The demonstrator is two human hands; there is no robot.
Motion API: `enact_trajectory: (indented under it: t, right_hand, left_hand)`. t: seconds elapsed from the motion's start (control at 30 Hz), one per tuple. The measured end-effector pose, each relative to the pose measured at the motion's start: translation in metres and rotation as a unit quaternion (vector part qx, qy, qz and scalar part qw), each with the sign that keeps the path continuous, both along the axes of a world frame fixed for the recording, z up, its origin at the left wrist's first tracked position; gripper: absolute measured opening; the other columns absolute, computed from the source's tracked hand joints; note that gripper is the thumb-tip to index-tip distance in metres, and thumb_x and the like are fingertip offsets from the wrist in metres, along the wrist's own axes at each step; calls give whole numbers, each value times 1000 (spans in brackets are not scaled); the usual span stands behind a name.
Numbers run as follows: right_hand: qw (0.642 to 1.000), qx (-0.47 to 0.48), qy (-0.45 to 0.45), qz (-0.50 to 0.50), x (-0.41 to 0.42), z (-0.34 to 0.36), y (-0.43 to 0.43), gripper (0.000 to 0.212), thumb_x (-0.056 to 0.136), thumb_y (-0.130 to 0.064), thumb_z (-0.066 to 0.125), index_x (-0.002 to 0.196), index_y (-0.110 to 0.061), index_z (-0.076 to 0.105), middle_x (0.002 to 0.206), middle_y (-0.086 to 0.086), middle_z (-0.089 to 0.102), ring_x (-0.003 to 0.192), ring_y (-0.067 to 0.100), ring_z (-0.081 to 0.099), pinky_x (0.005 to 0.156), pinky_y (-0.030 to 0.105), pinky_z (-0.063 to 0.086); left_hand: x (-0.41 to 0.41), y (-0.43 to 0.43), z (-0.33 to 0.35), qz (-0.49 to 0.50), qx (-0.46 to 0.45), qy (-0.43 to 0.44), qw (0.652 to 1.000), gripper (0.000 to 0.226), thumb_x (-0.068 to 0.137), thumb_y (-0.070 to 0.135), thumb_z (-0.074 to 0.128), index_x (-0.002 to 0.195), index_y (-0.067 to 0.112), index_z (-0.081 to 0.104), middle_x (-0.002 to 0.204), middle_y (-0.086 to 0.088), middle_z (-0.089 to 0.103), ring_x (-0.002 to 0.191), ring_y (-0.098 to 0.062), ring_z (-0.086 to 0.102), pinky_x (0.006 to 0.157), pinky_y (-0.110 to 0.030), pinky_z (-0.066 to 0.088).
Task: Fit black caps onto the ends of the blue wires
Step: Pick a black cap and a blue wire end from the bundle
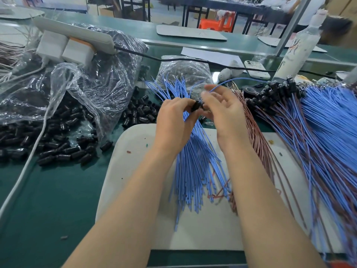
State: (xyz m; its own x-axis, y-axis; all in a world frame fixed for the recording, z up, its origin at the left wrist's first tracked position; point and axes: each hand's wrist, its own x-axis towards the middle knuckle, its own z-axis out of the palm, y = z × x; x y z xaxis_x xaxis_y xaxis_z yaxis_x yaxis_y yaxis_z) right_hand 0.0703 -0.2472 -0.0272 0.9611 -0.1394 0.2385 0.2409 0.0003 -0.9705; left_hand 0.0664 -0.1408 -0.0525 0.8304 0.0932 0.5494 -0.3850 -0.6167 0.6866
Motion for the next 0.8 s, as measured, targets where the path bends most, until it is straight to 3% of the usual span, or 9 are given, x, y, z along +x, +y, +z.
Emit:
enact_trajectory:
  t: [0.1, 0.27, 0.33, 0.4, 0.47, 0.53, 0.63, 0.7, 0.8]
  right_hand:
    - [994, 111, 17, 5, 1, 3, -6, 13, 93, -17, 59, 84, -22, 66, 73, -8, 63, 67, 7, 54, 63, 20, 48]
    - [997, -78, 2, 14, 0, -3, 1, 19, 98, -25, 52, 88, -23, 68, 81, -5, 69, 81, 13, 66, 83, 33, 55]
    - [994, -99, 14, 54, -3, -3, 6, 20, 100, -34, 44, 98, -30, 64, 88, -8, 72, 87, 8, 69, 81, 31, 56]
    - [990, -102, 36, 94, -5, -2, 10, 22, 101, -38, 40, 102, -31, 60, 98, 0, 71, 91, 15, 69, 77, 35, 59]
    - [984, -136, 47, 103, -7, 0, 14, 29, 100, -39, 41, 113, -19, 57, 109, 9, 67, 98, 23, 66, 84, 46, 57]
    - [983, -133, 66, 106, -9, 1, 19, 38, 99, -38, 46, 127, -13, 49, 116, 9, 64, 105, 22, 64, 92, 48, 52]
    - [983, -147, 59, 98, -11, 0, 23, 41, 98, -33, 50, 133, -14, 45, 112, 5, 66, 104, 15, 63, 98, 38, 48]
    - [984, -132, 55, 104, -11, 1, 22, 36, 98, -27, 51, 130, -12, 47, 91, 2, 66, 86, 14, 63, 88, 36, 51]
    - [980, -90, 62, 165, -11, 4, 12, 20, 97, -14, 52, 117, -9, 53, 62, 1, 61, 59, 14, 59, 65, 33, 52]
  left_hand:
    - [-1, 0, -1, -10, 11, -11, 1000, 18, 87, 21, 68, 100, 10, 70, 92, -1, 68, 92, -21, 55, 84, -25, 40]
    - [-5, -4, 5, -27, -32, -17, 999, 16, 89, 20, 65, 101, 11, 70, 92, 3, 67, 89, -13, 56, 81, -21, 41]
    - [-7, -6, 9, -45, -107, 8, 993, 12, 90, 17, 62, 97, 12, 70, 87, 6, 69, 79, 0, 58, 74, -11, 42]
    - [-6, -6, 11, -55, -209, 54, 975, 13, 91, 20, 61, 93, 11, 70, 76, 8, 68, 68, 1, 59, 66, -12, 45]
    - [-4, -3, 13, -84, -333, 121, 931, 17, 93, 22, 60, 89, 7, 68, 61, 9, 63, 54, -4, 58, 52, -20, 47]
    - [-4, -1, 15, -149, -468, 206, 846, 22, 95, 23, 56, 84, 7, 67, 53, 8, 60, 45, -4, 55, 43, -16, 43]
    - [-1, 5, 17, -220, -571, 304, 730, 40, 96, 27, 52, 66, 16, 74, 58, 5, 65, 53, -5, 58, 60, -18, 43]
    - [0, 9, 17, -250, -583, 329, 700, 33, 96, 28, 51, 74, 14, 71, 60, 3, 65, 55, -7, 57, 64, -21, 44]
    - [-2, 14, 19, -269, -573, 350, 691, 20, 94, 24, 53, 82, 8, 59, 60, -4, 59, 45, -13, 53, 55, -24, 51]
